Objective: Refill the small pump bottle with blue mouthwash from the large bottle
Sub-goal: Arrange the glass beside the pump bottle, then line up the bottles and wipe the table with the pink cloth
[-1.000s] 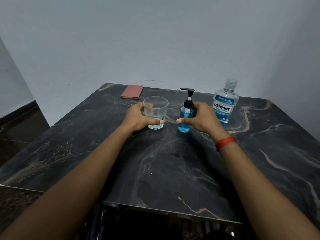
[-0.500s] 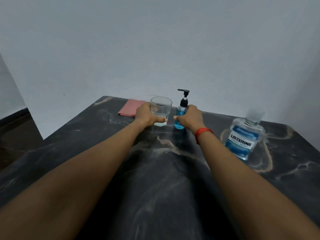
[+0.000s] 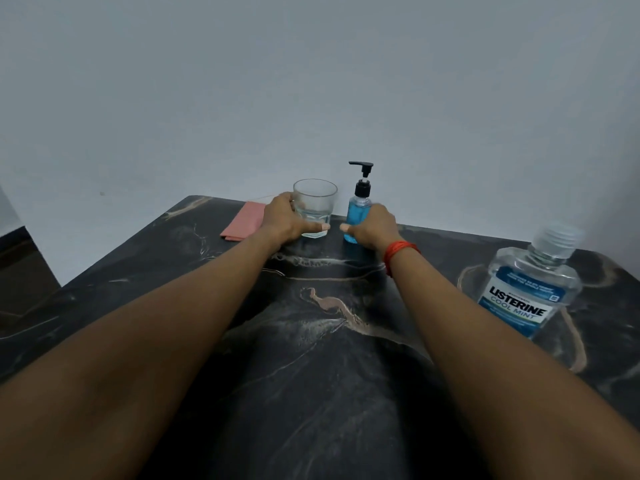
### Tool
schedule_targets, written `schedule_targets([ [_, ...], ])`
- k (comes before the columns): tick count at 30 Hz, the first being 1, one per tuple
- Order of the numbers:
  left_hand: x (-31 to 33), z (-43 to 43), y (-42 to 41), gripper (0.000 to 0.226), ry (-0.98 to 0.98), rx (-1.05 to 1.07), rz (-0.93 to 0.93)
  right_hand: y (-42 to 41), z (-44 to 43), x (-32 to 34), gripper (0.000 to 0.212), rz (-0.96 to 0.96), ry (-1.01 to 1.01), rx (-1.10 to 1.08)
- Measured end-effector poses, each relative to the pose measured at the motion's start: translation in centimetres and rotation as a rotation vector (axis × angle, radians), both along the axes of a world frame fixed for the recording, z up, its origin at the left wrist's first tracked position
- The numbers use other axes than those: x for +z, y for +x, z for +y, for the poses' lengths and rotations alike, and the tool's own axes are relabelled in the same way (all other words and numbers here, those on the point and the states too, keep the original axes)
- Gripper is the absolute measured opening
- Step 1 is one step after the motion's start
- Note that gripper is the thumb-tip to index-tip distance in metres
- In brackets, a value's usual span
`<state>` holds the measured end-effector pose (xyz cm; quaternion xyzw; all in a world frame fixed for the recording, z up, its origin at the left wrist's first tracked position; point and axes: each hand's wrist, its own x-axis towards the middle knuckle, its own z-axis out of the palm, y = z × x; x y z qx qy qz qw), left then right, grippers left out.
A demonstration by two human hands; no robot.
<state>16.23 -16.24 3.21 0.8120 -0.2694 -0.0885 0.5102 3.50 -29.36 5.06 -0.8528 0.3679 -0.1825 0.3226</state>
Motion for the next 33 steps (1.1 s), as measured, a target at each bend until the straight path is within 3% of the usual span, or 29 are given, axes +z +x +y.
schedule_targets([
  [4, 0.6, 2.1, -2.2, 0.107, -0.01, 0.084, -0.029, -2.4, 2.0, 0.2, 0.072, 0.03, 0.111, 0.023],
  [8, 0.6, 5.3, -7.2, 0.079, -0.05, 0.13, -0.195, -7.2, 5.2, 0.6, 0.071, -0.029, 0.044, 0.051],
  [15, -0.6, 9.4, -15.9, 0.064, 0.21, -0.177, -0.336, -18.7, 10.4, 1.0, 0.034, -0.294, -0.165, 0.114],
  [21, -1.8, 10.7, -17.9, 0.062, 0.403, -0.206, -0.44, -27.4, 10.0, 0.5, 0.051, -0.584, -0.324, -0.299],
  [23, -1.6, 11.0, -18.0, 0.063, 0.41, -0.188, -0.432, -28.9, 8.6, 0.3, 0.046, -0.629, -0.29, -0.417],
  [28, -1.4, 11.3, -18.1, 0.064, 0.431, -0.201, -0.434, -29.1, 5.4, -0.5, 0.079, -0.403, 0.029, -0.394],
  [33, -1.4, 11.2, -17.9, 0.064, 0.452, -0.21, -0.43, -27.3, 4.3, -0.7, 0.054, -0.409, 0.137, -0.341],
])
